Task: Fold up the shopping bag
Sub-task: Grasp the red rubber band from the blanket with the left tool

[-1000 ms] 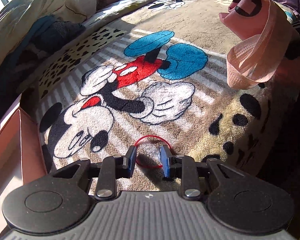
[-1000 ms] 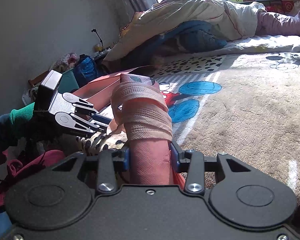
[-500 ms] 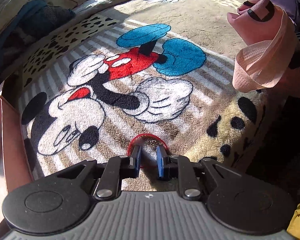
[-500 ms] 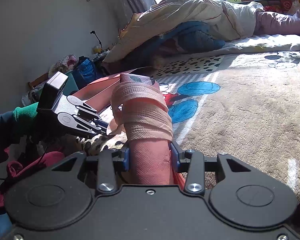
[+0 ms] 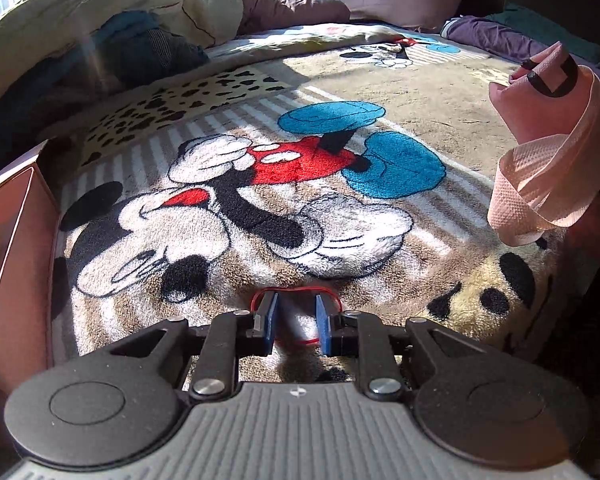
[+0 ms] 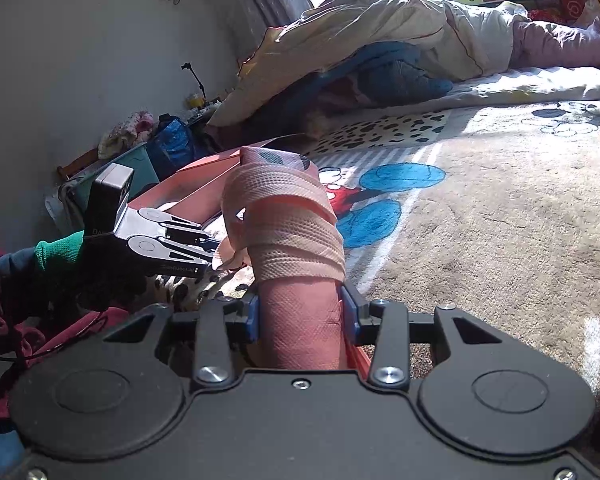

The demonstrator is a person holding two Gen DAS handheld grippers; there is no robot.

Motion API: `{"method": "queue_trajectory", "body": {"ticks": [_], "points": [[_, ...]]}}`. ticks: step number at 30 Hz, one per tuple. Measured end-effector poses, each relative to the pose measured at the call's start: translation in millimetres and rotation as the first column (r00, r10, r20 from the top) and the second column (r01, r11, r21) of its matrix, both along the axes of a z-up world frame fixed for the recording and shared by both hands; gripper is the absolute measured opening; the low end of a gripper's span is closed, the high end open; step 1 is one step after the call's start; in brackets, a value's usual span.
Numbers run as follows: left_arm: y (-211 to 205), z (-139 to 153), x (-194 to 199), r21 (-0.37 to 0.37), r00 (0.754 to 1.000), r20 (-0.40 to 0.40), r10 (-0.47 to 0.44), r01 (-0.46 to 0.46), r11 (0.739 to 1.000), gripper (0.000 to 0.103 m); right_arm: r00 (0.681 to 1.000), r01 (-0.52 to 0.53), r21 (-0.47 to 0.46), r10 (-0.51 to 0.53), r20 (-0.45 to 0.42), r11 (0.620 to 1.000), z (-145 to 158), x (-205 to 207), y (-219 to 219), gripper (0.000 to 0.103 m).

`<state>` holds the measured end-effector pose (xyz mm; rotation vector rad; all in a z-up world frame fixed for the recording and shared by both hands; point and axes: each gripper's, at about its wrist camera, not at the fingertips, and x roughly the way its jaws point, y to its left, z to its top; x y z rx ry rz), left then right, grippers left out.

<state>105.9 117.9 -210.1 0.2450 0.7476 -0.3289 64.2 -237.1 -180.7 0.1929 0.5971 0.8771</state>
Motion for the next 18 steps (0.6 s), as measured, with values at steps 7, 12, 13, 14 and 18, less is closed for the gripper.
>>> {"method": "queue_trajectory", "body": {"ticks": [7,12,13,14,18], "points": [[3.9,-3.1,-9.7,-0.07,0.996,0.063,0.071,-0.066,0.995,0.02,1.0,-0.006,-0.012,0.007,0.006,1.0,4.2,-1.4,3.8,0.04],[9.3,1.8,-7.0,-0.146,0.991,0.072,0.116,-0.105,0.984,0.031,1.0,-0.009,-0.019,0.01,0.007,1.0,6.8,-3.7,5.6,0.04],[9.3,2.4,-7.1,-0.15,0.989,0.077,0.124,-0.112,0.982,0.031,1.0,-0.008,-0.019,0.008,0.008,1.0,7.5,-4.0,5.7,0.04],[9.0,2.5,-7.2,-0.147,0.988,0.081,0.133,-0.12,0.982,0.031,1.0,-0.007,-0.019,0.007,0.009,1.0,8.1,-4.2,5.6,0.04],[8.2,-0.4,-1.3,-0.122,0.988,0.05,0.145,-0.139,0.983,0.031,1.0,-0.002,-0.021,0.003,0.011,1.0,9.1,-4.4,4.5,0.04]]}}
